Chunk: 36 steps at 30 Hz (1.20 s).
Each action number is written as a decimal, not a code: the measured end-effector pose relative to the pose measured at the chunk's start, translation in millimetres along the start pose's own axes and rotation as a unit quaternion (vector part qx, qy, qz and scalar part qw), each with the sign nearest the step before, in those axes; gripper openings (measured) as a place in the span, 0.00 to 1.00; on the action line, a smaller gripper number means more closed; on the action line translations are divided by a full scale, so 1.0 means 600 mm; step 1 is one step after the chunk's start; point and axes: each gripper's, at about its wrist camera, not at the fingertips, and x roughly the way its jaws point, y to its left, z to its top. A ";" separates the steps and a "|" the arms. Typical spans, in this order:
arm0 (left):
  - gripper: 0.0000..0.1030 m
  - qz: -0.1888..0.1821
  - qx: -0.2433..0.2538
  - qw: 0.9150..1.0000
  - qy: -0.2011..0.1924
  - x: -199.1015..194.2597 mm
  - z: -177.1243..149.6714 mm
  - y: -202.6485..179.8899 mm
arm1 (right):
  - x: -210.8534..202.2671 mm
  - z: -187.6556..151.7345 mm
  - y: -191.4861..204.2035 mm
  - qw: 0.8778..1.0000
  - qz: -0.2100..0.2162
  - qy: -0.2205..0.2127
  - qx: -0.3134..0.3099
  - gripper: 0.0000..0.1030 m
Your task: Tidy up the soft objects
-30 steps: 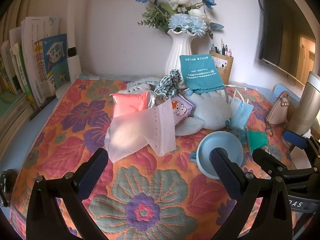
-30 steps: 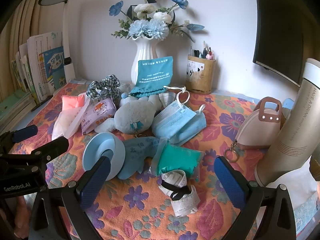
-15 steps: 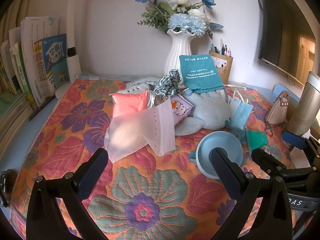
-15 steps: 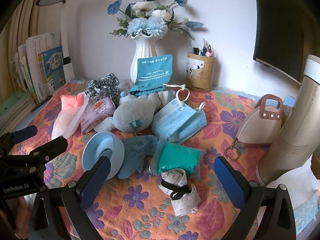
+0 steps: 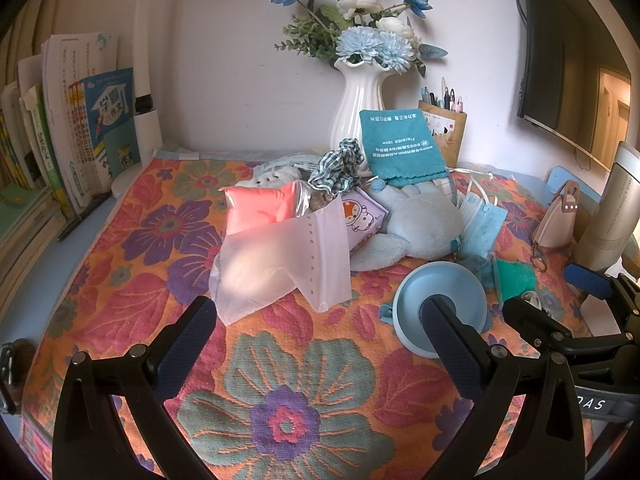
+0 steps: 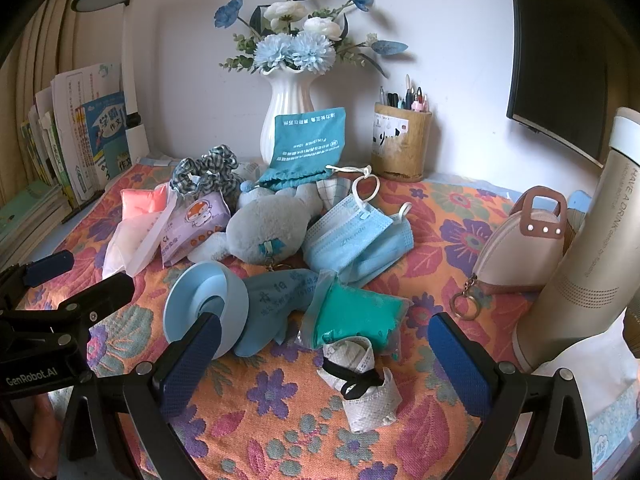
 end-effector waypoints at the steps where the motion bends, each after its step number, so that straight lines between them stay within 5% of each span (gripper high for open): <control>1: 0.99 0.000 0.000 1.000 0.000 0.000 0.000 0.000 | 0.002 0.000 -0.001 1.000 0.003 0.002 0.003 1.00; 30: 0.99 -0.002 0.002 1.000 -0.004 -0.004 0.001 -0.002 | 0.000 -0.001 -0.004 1.000 -0.006 -0.007 0.008 1.00; 36: 0.99 -0.066 0.050 0.997 -0.003 -0.030 0.003 -0.042 | -0.021 -0.007 -0.045 0.999 -0.005 -0.010 0.038 1.00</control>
